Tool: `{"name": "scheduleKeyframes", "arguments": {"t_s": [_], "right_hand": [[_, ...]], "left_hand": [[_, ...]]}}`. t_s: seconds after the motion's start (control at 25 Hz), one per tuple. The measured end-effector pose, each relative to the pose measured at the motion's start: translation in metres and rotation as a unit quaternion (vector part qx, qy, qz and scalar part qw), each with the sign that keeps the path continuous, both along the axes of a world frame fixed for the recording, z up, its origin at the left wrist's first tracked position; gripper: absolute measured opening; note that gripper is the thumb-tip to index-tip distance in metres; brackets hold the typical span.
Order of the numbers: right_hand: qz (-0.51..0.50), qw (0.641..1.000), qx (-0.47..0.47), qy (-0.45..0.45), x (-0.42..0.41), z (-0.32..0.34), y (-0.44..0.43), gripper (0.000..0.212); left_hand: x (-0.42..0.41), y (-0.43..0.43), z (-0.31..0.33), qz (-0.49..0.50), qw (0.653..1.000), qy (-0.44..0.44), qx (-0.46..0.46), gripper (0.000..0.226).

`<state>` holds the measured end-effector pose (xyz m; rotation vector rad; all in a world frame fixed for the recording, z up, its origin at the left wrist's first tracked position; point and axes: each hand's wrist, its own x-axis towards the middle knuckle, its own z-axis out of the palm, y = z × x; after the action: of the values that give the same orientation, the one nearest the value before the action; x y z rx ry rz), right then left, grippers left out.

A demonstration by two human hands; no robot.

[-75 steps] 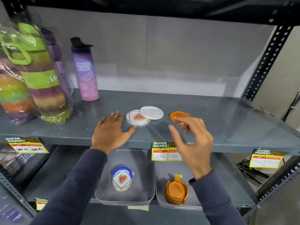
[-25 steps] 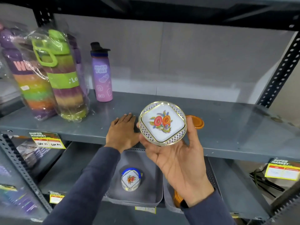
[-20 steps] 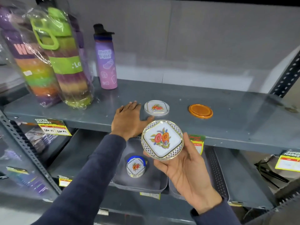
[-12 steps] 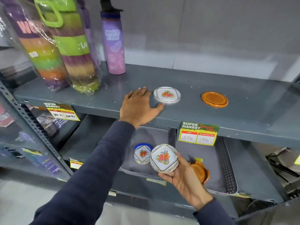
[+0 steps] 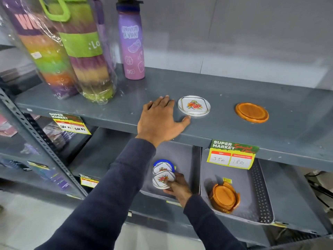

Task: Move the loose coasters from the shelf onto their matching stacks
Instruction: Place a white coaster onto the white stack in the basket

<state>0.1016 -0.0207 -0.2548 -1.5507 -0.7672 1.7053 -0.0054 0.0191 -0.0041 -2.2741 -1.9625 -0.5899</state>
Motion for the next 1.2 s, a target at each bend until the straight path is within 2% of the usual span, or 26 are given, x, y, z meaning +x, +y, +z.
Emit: {"name": "scheduleKeyframes", "arguments": {"t_s": [0.16, 0.24, 0.32, 0.48, 0.56, 0.68, 0.76, 0.88, 0.96, 1.04, 1.2], "right_hand": [[-0.009, 1.0, 0.011, -0.018, -0.016, -0.013, 0.009, 0.053], [-0.003, 0.996, 0.043, -0.076, -0.02, -0.014, 0.011, 0.062], [0.014, 0.989, 0.065, -0.135, -0.021, -0.016, 0.013, 0.081], [0.053, 0.973, 0.053, -0.219, -0.016, -0.005, 0.016, 0.109], [0.085, 0.958, 0.054, -0.269, -0.015, 0.0, 0.023, 0.111], [0.104, 0.948, 0.083, -0.29, -0.013, 0.0, 0.029, 0.104], [0.121, 0.931, 0.118, -0.323, -0.011, -0.004, 0.031, 0.108], [0.212, 0.866, 0.154, -0.425, -0.008, -0.004, 0.038, 0.132], [0.272, 0.831, 0.162, -0.458, -0.006, -0.006, 0.046, 0.142], [0.306, 0.816, 0.167, -0.462, -0.006, -0.007, 0.051, 0.14], [0.298, 0.809, 0.175, -0.475, -0.003, -0.01, 0.057, 0.127]], "left_hand": [[-0.001, 0.0, 0.0, 0.0, 1.0, -0.006, 0.004, 0.082], [0.0, 0.0, 0.0, -0.001, 1.0, -0.009, 0.002, 0.082], [0.001, -0.001, 0.0, -0.004, 1.0, -0.009, 0.002, 0.082], [0.0, -0.001, 0.0, -0.007, 1.0, -0.01, 0.005, 0.082], [0.0, -0.001, 0.0, -0.007, 1.0, -0.008, 0.004, 0.082], [0.0, 0.0, -0.001, -0.008, 1.0, -0.003, -0.001, 0.084], [0.0, 0.0, -0.001, -0.008, 1.0, -0.002, 0.0, 0.084], [0.0, 0.0, -0.002, -0.006, 1.0, -0.003, 0.002, 0.085], [0.0, 0.0, -0.001, -0.007, 1.0, -0.002, 0.001, 0.085], [0.0, 0.0, 0.0, -0.007, 1.0, -0.004, 0.001, 0.084], [0.0, -0.001, 0.0, -0.006, 1.0, -0.004, -0.001, 0.083]]}}
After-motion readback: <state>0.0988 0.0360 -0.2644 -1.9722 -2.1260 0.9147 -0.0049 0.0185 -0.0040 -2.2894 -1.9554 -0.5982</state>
